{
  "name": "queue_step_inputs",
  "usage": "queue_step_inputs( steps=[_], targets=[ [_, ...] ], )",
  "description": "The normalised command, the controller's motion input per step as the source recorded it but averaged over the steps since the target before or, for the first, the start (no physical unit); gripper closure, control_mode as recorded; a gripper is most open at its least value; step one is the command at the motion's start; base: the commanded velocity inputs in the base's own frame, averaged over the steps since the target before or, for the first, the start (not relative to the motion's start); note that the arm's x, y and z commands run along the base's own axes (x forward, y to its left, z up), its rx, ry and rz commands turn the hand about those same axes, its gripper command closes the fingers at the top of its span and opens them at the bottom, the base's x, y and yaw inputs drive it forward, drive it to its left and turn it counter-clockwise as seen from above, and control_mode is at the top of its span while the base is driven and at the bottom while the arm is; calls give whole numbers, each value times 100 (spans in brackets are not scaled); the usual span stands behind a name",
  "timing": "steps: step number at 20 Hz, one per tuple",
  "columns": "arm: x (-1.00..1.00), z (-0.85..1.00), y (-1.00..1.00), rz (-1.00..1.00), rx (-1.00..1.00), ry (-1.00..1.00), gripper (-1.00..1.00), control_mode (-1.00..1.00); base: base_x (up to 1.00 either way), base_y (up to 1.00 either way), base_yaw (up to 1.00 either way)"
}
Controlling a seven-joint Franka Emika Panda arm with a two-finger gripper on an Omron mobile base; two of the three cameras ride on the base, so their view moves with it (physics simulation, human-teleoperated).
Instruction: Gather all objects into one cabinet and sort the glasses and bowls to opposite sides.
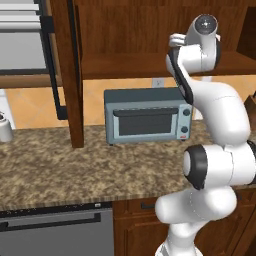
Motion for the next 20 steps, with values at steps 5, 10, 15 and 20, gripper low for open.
queue_step_inputs(
  steps=[5, 10, 15, 20],
  targets=[
    [32, -21, -6, 0, 0, 1, -100, -100, 0, 0, 0],
    [43, -17, -5, -3, 0, 5, -100, -100, 0, 0, 0],
    [44, 0, -2, -2, -1, 0, -100, -100, 0, 0, 0],
    [23, 0, -1, -6, 0, 0, -100, -100, 0, 0, 0]
  ],
)
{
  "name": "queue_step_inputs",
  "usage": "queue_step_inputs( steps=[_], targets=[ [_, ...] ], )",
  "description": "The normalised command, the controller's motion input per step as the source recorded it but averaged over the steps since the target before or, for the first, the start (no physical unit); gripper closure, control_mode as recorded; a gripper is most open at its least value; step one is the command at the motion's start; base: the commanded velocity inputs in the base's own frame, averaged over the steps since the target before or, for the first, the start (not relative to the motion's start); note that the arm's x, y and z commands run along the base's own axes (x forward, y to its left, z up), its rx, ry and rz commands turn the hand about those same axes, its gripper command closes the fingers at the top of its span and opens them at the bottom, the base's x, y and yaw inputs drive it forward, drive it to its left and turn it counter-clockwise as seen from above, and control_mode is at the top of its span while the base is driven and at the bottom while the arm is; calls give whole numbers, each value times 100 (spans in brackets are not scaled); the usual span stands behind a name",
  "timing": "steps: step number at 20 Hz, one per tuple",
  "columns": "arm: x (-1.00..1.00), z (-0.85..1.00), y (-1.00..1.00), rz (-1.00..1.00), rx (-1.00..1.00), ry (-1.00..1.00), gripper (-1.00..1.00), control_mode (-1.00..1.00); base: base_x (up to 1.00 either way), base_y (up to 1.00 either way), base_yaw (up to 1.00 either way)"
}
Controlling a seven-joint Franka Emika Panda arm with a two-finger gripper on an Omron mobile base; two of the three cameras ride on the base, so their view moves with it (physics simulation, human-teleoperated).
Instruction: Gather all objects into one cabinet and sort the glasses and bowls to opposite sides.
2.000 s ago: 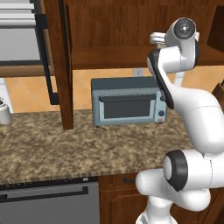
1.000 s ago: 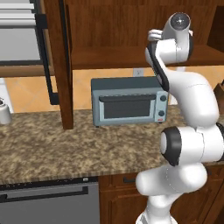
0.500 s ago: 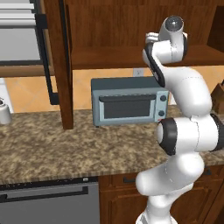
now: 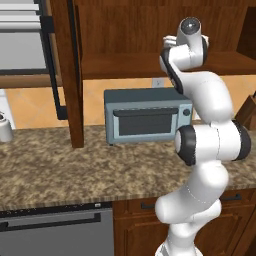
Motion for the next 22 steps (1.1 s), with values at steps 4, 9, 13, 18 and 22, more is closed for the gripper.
queue_step_inputs(
  steps=[4, 9, 13, 18, 22],
  targets=[
    [18, 0, -16, -8, 0, 0, -100, -100, 0, 0, 0],
    [27, 0, -15, -9, 0, 3, -100, -100, 0, 0, 0],
    [23, 0, 0, -1, 0, 0, -100, -100, 0, 0, 0],
    [10, 0, -1, 0, 3, 0, -100, -100, 0, 0, 0],
    [9, -2, -8, -2, 8, 2, -100, -100, 0, 0, 0]
  ],
)
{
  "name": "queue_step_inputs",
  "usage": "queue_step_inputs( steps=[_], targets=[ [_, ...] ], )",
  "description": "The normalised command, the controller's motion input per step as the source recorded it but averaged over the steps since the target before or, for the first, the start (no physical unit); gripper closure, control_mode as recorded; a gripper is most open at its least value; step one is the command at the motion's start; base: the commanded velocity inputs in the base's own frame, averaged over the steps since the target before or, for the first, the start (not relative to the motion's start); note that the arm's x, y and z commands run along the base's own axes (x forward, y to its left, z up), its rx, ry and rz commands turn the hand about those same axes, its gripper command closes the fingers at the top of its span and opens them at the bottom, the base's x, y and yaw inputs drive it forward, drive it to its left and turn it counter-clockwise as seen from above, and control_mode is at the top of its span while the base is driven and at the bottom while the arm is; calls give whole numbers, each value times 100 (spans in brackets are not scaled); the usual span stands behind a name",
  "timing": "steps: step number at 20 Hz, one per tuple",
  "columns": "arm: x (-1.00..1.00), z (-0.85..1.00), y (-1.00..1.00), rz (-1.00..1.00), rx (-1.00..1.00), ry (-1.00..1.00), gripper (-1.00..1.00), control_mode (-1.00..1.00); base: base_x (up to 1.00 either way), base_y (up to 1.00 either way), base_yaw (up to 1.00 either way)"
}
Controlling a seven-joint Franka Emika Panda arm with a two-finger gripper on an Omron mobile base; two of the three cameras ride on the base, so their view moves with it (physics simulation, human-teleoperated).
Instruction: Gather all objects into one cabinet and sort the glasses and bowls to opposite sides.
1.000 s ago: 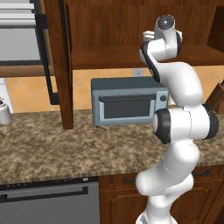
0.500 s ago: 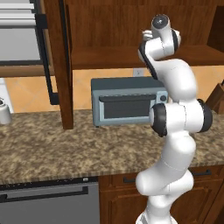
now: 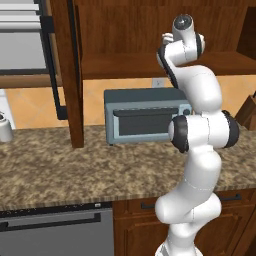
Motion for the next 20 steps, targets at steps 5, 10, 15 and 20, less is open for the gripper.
queue_step_inputs(
  steps=[5, 10, 15, 20],
  targets=[
    [15, -8, -10, -3, 7, 4, -100, -100, 0, 0, 0],
    [22, 0, -5, -2, 3, 2, -100, -100, 0, 0, 0],
    [2, 0, 0, 0, 0, 0, -100, -100, 0, 0, 0],
    [0, -8, 13, 0, 3, 0, 100, -100, 0, 0, 0]
  ],
)
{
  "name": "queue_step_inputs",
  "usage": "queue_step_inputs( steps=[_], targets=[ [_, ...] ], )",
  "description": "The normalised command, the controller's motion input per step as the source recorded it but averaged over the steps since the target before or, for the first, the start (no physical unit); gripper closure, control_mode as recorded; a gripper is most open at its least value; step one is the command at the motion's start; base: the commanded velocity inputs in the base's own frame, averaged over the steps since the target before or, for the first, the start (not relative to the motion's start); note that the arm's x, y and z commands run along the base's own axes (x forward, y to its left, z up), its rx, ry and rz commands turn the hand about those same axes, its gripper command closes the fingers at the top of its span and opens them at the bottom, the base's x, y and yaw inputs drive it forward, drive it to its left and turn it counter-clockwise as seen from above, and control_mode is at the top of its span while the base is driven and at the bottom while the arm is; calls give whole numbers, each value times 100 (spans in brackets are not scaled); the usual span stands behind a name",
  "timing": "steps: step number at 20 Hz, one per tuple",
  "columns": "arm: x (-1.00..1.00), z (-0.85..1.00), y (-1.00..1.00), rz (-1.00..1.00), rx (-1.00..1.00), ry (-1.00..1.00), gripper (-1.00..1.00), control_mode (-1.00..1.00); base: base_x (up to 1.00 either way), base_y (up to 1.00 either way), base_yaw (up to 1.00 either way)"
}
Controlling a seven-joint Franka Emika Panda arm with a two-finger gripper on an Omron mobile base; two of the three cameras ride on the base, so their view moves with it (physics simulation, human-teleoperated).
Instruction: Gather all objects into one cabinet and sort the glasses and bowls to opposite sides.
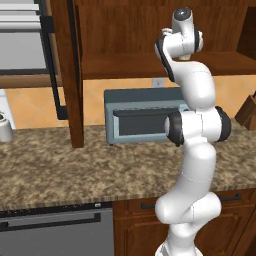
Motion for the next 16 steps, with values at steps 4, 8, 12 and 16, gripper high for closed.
queue_step_inputs(
  steps=[4, 8, 12, 16],
  targets=[
    [0, 0, 4, 0, 1, 0, 100, -100, 0, 0, 0],
    [-4, 0, 0, 0, 0, 0, 100, -100, 0, 0, 0],
    [-25, 0, 0, 0, 0, -5, 100, -100, 0, 0, 0],
    [-29, -1, 0, -2, 0, -3, 100, -100, 0, 0, 0]
  ],
)
